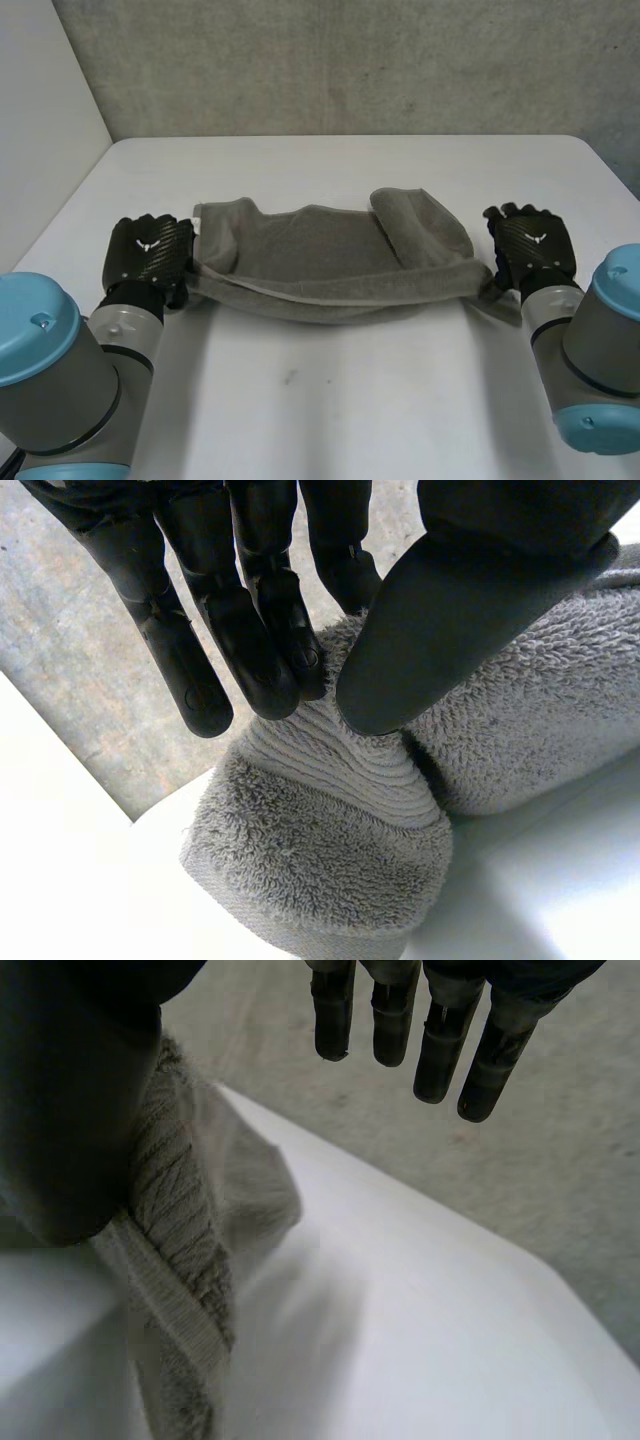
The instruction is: Fold the towel.
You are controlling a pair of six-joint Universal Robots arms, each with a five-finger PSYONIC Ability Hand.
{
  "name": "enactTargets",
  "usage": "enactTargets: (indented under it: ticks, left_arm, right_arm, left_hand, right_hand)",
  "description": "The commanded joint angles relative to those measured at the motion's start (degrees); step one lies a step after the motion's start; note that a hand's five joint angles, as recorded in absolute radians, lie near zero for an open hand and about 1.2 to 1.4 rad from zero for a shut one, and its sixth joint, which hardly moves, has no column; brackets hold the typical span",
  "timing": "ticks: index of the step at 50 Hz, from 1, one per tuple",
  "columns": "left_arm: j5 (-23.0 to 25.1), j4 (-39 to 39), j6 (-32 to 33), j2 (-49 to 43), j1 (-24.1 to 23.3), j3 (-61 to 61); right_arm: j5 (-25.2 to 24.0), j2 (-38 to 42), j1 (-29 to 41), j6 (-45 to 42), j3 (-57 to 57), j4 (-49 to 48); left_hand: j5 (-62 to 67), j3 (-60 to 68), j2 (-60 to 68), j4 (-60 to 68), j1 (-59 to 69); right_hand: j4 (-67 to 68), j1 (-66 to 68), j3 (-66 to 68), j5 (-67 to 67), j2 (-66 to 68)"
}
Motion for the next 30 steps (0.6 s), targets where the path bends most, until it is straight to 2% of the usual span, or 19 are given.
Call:
enactTargets:
  ticks: [1, 2, 4, 5, 7, 11, 15, 21, 23, 24, 26, 29, 30]
  left_arm:
    - [-0.1, -0.2, 0.0, 0.1, 0.0, -0.6]
    - [-0.1, -0.2, 0.0, 0.1, 0.0, -0.6]
    - [0.1, 0.0, 0.1, 0.6, 0.0, -1.5]
    - [0.1, 0.0, 0.1, 0.6, 0.0, -1.5]
    - [0.1, 0.0, 0.1, 0.8, 0.0, -1.7]
    - [0.1, 0.0, 0.1, 0.8, 0.0, -1.8]
    - [0.2, 0.0, 0.1, 0.7, 0.1, -1.8]
    - [0.2, 0.0, 0.1, 0.7, 0.1, -1.8]
    - [0.2, 0.0, 0.1, 0.7, 0.1, -1.8]
    - [0.2, 0.0, 0.1, 0.7, 0.1, -1.8]
    - [0.1, -0.1, 0.1, 0.7, 0.1, -1.9]
    - [0.0, -0.2, 0.3, 0.7, 0.1, -2.1]
    - [0.0, -0.2, 0.3, 0.7, 0.1, -2.1]
  right_arm:
    - [-4.4, 0.0, -4.1, 0.3, -1.1, 7.9]
    - [-4.4, 0.0, -4.1, 0.3, -1.1, 7.9]
    - [-8.0, 0.4, -5.8, 0.3, -0.5, 8.3]
    - [-8.0, 0.4, -5.8, 0.3, -0.5, 8.3]
    - [-12.1, 1.0, -7.7, -0.2, 0.5, 8.4]
    - [-14.0, 1.1, -8.7, -0.2, 1.1, 8.4]
    - [-14.5, 1.0, -9.1, 0.0, 1.8, 8.5]
    - [-15.2, 0.6, -10.3, 0.1, 2.6, 8.5]
    - [-15.5, 0.5, -10.5, 0.2, 2.7, 8.4]
    - [-15.5, 0.5, -10.5, 0.2, 2.7, 8.4]
    - [-17.8, 0.3, -10.8, 0.6, 2.6, 8.4]
    - [-19.5, 0.1, -11.4, 0.6, 2.6, 8.3]
    - [-21.5, -0.4, -12.3, 0.5, 2.6, 8.3]
  left_hand:
    - [10.8, 10.3, 10.2, 10.1, 10.9]
    - [10.8, 10.3, 10.2, 10.1, 10.9]
    - [10.8, 10.3, 10.2, 10.1, 10.9]
    - [10.8, 10.3, 10.2, 10.1, 10.9]
    - [10.8, 10.3, 10.2, 10.1, 10.9]
    - [10.8, 10.3, 10.2, 10.1, 10.9]
    - [10.8, 10.3, 10.2, 10.1, 10.9]
    - [10.8, 10.3, 10.2, 10.1, 10.9]
    - [10.8, 10.3, 10.2, 10.1, 10.9]
    - [10.8, 10.3, 10.2, 10.1, 10.9]
    - [10.8, 10.3, 10.2, 10.1, 10.9]
    - [10.8, 10.3, 10.2, 10.1, 10.9]
    - [10.8, 10.3, 10.2, 10.1, 10.9]
  right_hand:
    - [10.3, 11.5, 10.8, 11.8, 10.1]
    - [10.4, 11.6, 10.9, 11.8, 10.2]
    - [22.0, 23.1, 22.4, 23.4, 21.8]
    - [22.0, 23.2, 22.5, 23.4, 21.8]
    - [32.4, 33.6, 32.8, 33.8, 32.2]
    - [30.8, 32.0, 31.2, 32.2, 30.6]
    - [16.2, 17.3, 16.6, 17.6, 16.0]
    - [20.0, 21.2, 20.4, 21.4, 19.8]
    - [34.2, 35.4, 34.7, 35.6, 34.0]
    - [34.3, 35.5, 34.7, 35.7, 34.1]
    - [65.4, 66.6, 65.8, 66.8, 65.2]
    - [65.5, 66.7, 66.0, 66.9, 65.3]
    - [65.5, 66.7, 66.0, 66.9, 65.3]
